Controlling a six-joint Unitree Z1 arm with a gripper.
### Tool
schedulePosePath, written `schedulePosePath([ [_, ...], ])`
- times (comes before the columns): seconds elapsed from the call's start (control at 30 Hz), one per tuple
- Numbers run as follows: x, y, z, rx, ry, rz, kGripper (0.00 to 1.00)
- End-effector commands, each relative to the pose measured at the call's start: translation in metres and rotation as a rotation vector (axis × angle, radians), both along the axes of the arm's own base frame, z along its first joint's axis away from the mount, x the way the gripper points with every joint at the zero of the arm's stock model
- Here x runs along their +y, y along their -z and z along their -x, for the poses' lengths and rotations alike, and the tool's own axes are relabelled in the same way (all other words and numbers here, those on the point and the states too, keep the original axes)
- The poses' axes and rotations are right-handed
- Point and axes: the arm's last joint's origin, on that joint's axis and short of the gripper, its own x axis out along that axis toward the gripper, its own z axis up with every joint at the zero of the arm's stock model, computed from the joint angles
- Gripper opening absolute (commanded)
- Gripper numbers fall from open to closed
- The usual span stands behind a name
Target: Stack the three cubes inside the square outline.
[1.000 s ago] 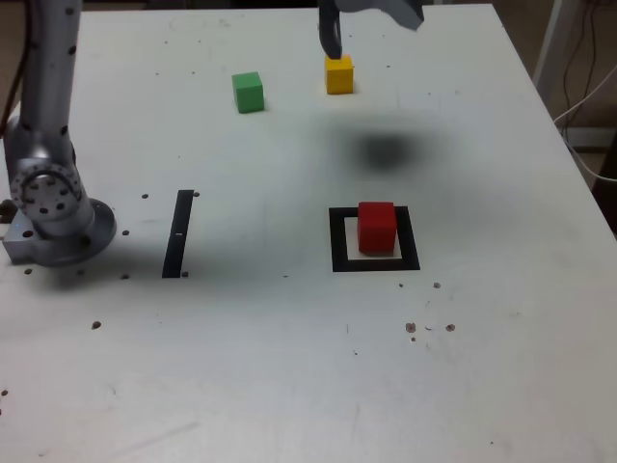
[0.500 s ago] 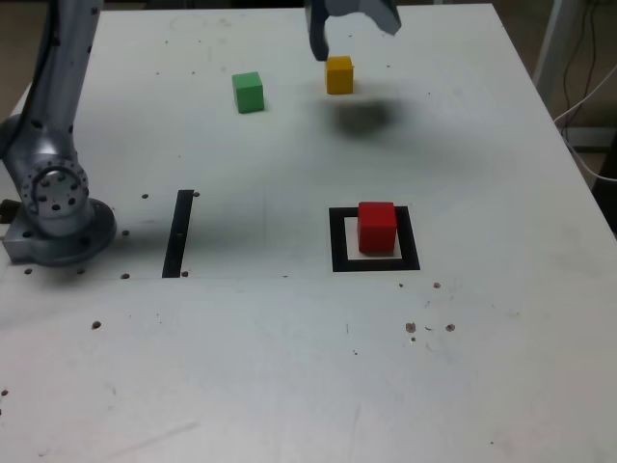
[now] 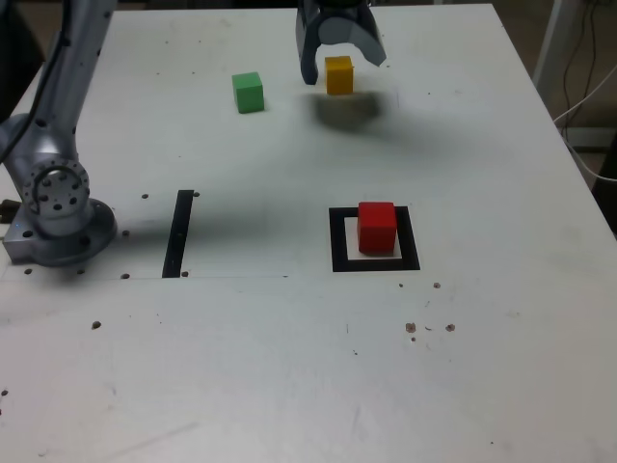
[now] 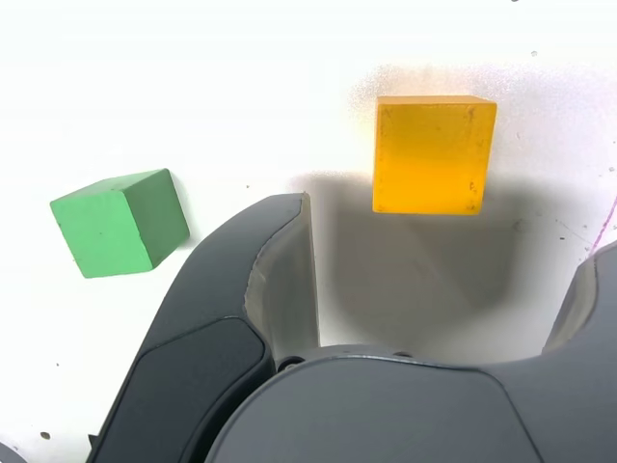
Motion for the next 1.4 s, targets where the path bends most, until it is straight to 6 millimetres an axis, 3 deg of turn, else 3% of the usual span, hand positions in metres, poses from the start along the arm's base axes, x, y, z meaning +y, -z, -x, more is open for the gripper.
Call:
schedulePosePath([
  [0.0, 0.004, 0.005, -0.002, 0.005, -0.006, -0.001, 0.90],
  [0.57, 0.023, 0.024, -0.013, -0.013, -0.026, -0.051, 0.82],
  [0.87, 0.025, 0.022, -0.008, -0.019, -0.080, -0.055, 0.64],
  [1.37, 0.021, 0.029, -0.010, -0.025, -0.077, -0.063, 0.61],
])
